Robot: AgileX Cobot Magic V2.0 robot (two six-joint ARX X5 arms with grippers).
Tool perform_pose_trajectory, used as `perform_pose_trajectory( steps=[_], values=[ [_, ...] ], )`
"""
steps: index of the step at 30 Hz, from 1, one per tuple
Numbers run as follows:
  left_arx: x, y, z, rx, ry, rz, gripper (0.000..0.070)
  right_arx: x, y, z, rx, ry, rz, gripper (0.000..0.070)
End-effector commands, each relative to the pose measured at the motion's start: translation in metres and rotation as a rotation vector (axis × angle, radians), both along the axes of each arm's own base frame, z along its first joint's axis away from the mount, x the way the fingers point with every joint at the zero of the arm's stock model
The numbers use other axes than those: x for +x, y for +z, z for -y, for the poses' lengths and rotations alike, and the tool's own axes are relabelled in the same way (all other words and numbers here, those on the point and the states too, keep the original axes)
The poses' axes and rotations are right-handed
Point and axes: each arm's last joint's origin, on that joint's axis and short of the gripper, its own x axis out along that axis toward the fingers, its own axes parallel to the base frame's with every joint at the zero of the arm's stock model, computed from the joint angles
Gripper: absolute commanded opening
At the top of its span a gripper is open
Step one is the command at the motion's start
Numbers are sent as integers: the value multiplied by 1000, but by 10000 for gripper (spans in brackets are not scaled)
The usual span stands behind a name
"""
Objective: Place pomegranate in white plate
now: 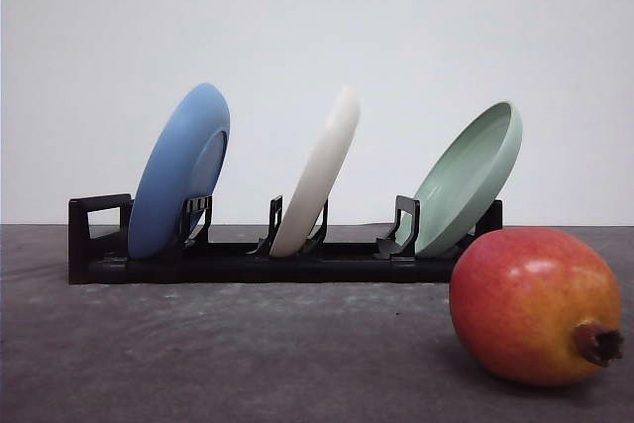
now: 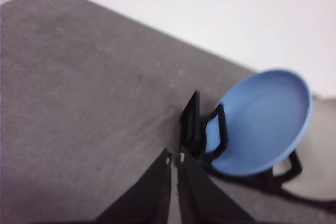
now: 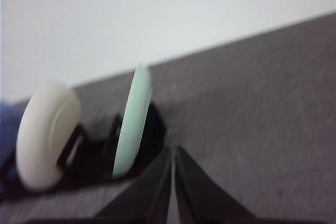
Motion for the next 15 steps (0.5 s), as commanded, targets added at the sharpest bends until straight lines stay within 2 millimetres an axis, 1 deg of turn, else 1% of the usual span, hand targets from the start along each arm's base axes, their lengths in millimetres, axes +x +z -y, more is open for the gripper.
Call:
perform_pose_trajectory(
  steps=[1,4,7,12,15],
  values=[
    [2,8,1,68,-46,-29,3,1,8,-1,-36,41,-33,7],
    [9,16,3,78,-120,-102,3,9,14,-3,-70,111,-106,7],
    [19,22,6,75,-199,-163,3,20,17,-5,-96,177,-166,7],
    [39,24,10,81,-303,-240,3,41,16,-10,-111,271,-241,7],
    [49,23,15,95,-343,-273,3,48,13,-16,-136,315,-263,7]
  ],
)
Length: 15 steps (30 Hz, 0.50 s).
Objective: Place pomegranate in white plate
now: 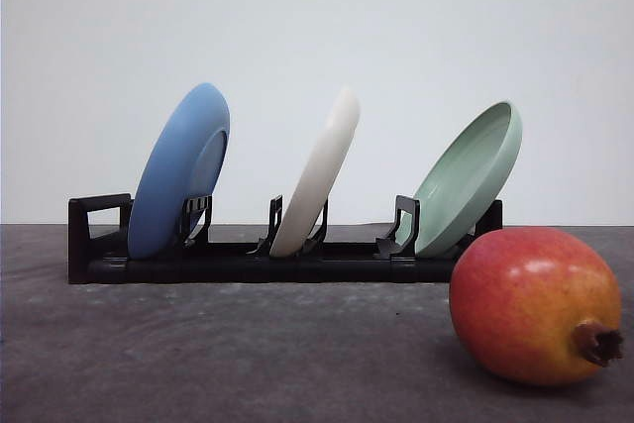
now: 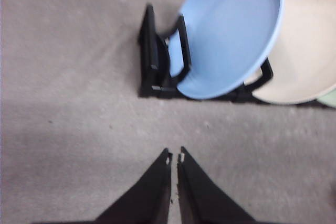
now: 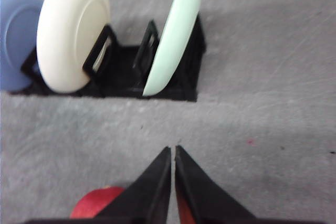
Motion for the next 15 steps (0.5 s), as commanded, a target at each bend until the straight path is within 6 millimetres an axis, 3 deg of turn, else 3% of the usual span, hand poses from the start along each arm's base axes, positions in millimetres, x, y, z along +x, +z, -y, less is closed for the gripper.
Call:
perform_pose_trajectory(
  steps=[1,13,15],
  values=[
    [4,8,3,28,-54,27,3,2,6,-4,-30,43,38,7],
    [12,15,32,147,-342,77,4,2,6,-22,-99,212,83,8],
    [12,15,32,145,-347,77,37,2,6,-22,-99,211,84,30]
  ],
)
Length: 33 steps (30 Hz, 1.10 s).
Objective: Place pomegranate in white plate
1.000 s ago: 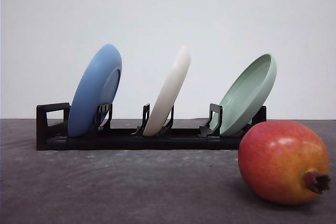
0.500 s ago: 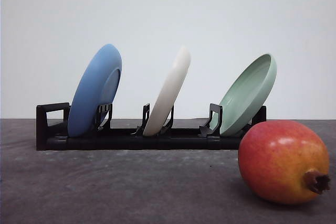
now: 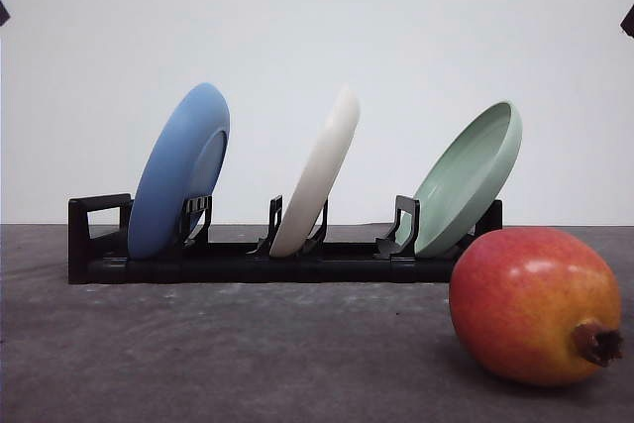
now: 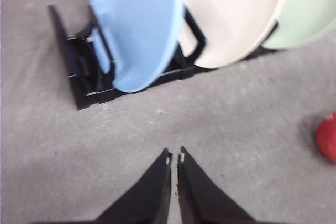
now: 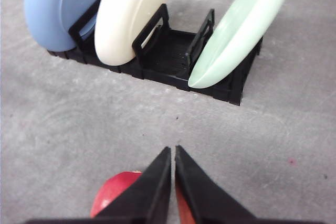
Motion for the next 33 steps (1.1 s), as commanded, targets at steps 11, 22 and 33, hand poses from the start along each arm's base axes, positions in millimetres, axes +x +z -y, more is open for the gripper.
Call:
perform_pose_trajectory(
  steps=[11,22,33],
  values=[
    [1,11,8,-30,-173,85,396,0,6,-1,-3,11,33,469],
    [29,12,50,-9,-321,233,395,0,6,-1,2,12,32,469],
    [77,-15,121,-10,-326,373,394,0,6,-1,0,9,32,469]
  ],
)
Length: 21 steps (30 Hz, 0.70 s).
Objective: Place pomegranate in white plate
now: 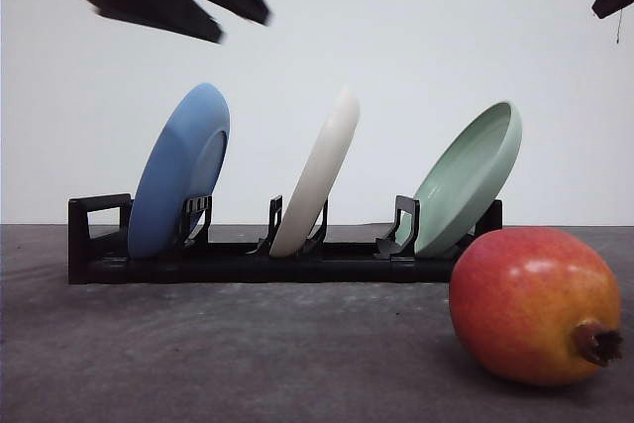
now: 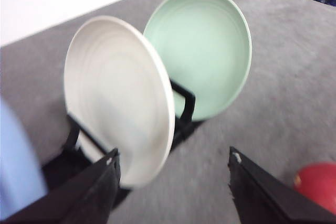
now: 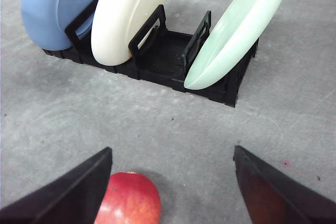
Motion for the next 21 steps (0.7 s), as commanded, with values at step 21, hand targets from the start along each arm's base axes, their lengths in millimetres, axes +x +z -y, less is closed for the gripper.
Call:
perform_pose_trajectory(
  steps=[21],
  values=[
    [78,-47,88,69,135,-82,388,0,6,-1,4,6,26,469]
  ],
)
